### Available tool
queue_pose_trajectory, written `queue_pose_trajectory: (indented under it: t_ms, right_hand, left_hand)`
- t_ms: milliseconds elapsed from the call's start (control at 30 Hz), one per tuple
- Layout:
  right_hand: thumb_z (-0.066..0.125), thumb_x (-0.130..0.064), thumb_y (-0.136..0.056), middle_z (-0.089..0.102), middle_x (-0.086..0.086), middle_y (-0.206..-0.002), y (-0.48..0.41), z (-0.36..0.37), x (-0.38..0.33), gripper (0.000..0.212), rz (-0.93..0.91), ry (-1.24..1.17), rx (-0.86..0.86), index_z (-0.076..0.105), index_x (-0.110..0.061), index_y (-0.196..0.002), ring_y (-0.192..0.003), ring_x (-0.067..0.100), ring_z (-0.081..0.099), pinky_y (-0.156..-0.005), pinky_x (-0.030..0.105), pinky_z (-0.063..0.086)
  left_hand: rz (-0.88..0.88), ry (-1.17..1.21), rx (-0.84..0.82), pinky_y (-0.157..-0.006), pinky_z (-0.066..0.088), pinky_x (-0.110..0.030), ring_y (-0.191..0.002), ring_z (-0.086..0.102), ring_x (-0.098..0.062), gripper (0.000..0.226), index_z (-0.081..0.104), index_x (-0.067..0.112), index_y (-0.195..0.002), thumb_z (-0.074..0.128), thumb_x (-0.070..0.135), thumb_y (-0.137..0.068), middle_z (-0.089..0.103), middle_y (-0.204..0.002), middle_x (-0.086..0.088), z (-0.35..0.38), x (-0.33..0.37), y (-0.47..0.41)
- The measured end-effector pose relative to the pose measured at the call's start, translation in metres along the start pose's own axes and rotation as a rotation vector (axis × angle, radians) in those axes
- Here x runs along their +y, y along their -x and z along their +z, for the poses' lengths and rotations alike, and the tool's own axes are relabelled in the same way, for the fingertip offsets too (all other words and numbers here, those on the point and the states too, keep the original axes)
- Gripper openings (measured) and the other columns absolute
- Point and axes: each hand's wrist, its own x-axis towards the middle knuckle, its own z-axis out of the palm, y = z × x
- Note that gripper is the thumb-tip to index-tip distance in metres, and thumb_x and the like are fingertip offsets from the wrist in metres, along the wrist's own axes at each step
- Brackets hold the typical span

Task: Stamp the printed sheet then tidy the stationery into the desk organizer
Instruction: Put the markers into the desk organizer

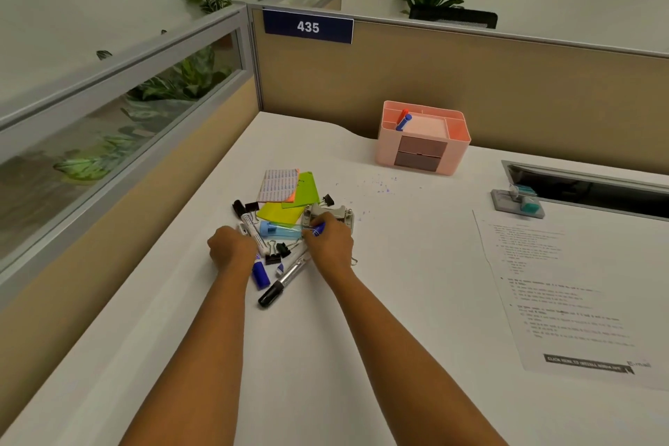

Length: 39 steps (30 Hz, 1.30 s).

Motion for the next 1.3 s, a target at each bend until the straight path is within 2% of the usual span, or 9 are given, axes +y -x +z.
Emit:
queue_pose_trajectory:
  t_ms: [200,333,467,633,767,900,1067,1233,1300]
  right_hand:
    - [0.059,-0.005,-0.082,0.063,0.002,-0.099,-0.001,-0.010,0.000,0.025,0.199,-0.370,0.035,0.064,-0.009,-0.106,-0.091,0.015,0.055,-0.088,0.028,0.047]
    - [0.052,-0.015,-0.090,0.057,0.002,-0.095,-0.005,-0.018,-0.006,0.022,0.329,-0.504,-0.016,0.062,-0.013,-0.109,-0.082,0.015,0.052,-0.070,0.025,0.047]
    - [0.059,-0.022,-0.089,0.056,0.004,-0.076,-0.011,-0.034,-0.014,0.012,0.497,-0.709,-0.218,0.061,-0.010,-0.092,-0.056,0.010,0.046,-0.048,0.020,0.041]
    - [0.050,-0.032,-0.095,0.055,0.006,-0.074,-0.017,-0.059,-0.030,0.028,0.583,-1.074,-0.367,0.061,-0.009,-0.084,-0.060,0.011,0.051,-0.050,0.020,0.051]
    - [0.049,-0.044,-0.092,0.055,0.009,-0.076,-0.032,-0.079,-0.047,0.039,0.594,-1.238,-0.333,0.060,-0.007,-0.090,-0.054,0.012,0.057,-0.042,0.021,0.053]
    - [0.059,-0.027,-0.090,0.056,0.008,-0.082,-0.054,-0.101,-0.055,0.022,0.514,-1.162,-0.156,0.055,-0.006,-0.083,-0.062,0.012,0.055,-0.052,0.019,0.051]
    - [0.058,-0.024,-0.091,0.062,0.016,-0.118,-0.078,-0.120,-0.056,0.035,0.155,-0.720,0.011,0.059,0.000,-0.116,-0.082,0.018,0.061,-0.070,0.023,0.052]
    - [0.057,-0.026,-0.092,0.064,0.014,-0.117,-0.109,-0.136,-0.060,0.034,-0.064,-0.445,0.125,0.063,-0.003,-0.116,-0.098,0.022,0.062,-0.090,0.034,0.053]
    - [0.052,-0.027,-0.094,0.067,0.011,-0.113,-0.126,-0.151,-0.064,0.029,-0.111,-0.362,0.181,0.067,-0.007,-0.110,-0.097,0.021,0.062,-0.085,0.031,0.053]
  left_hand:
    - [-0.093,0.184,-0.069,-0.086,0.056,-0.043,-0.089,0.068,-0.033,0.038,0.061,-0.009,-0.101,0.073,0.014,-0.073,0.067,-0.106,-0.024,-0.007,0.000,-0.007]
    - [-0.075,0.463,-0.120,-0.082,0.057,-0.043,-0.061,0.060,-0.026,0.031,0.061,-0.012,-0.099,0.069,0.002,-0.073,0.065,-0.101,-0.028,-0.027,0.015,-0.013]
    - [0.081,0.669,-0.122,-0.055,0.057,-0.020,-0.042,0.059,-0.010,0.008,0.059,-0.006,-0.069,0.063,-0.002,-0.075,0.055,-0.064,-0.012,-0.051,0.047,-0.007]
    - [0.159,0.881,-0.294,-0.059,0.057,-0.015,-0.071,0.062,-0.016,0.016,0.058,0.006,-0.066,0.068,0.000,-0.078,0.060,-0.073,-0.007,-0.043,0.080,0.011]
    - [0.134,0.992,-0.469,-0.061,0.057,-0.017,-0.069,0.061,-0.016,0.011,0.060,0.004,-0.073,0.066,-0.004,-0.079,0.061,-0.074,-0.010,-0.019,0.098,0.033]
    - [0.269,0.885,-0.536,-0.066,0.058,-0.018,-0.078,0.064,-0.021,0.017,0.065,0.000,-0.098,0.065,0.001,-0.081,0.066,-0.084,-0.011,0.000,0.111,0.036]
    - [0.721,0.320,-0.292,-0.086,0.048,-0.027,-0.096,0.064,-0.021,0.030,0.067,0.011,-0.112,0.066,0.020,-0.084,0.070,-0.108,-0.010,0.016,0.142,0.040]
    - [0.823,0.294,-0.213,-0.077,0.042,-0.018,-0.098,0.065,-0.021,0.033,0.066,0.008,-0.113,0.065,0.025,-0.084,0.071,-0.106,-0.013,0.032,0.189,0.040]
    - [0.809,0.309,-0.196,-0.074,0.042,-0.018,-0.097,0.066,-0.020,0.032,0.066,0.008,-0.112,0.066,0.022,-0.084,0.072,-0.105,-0.012,0.038,0.207,0.034]
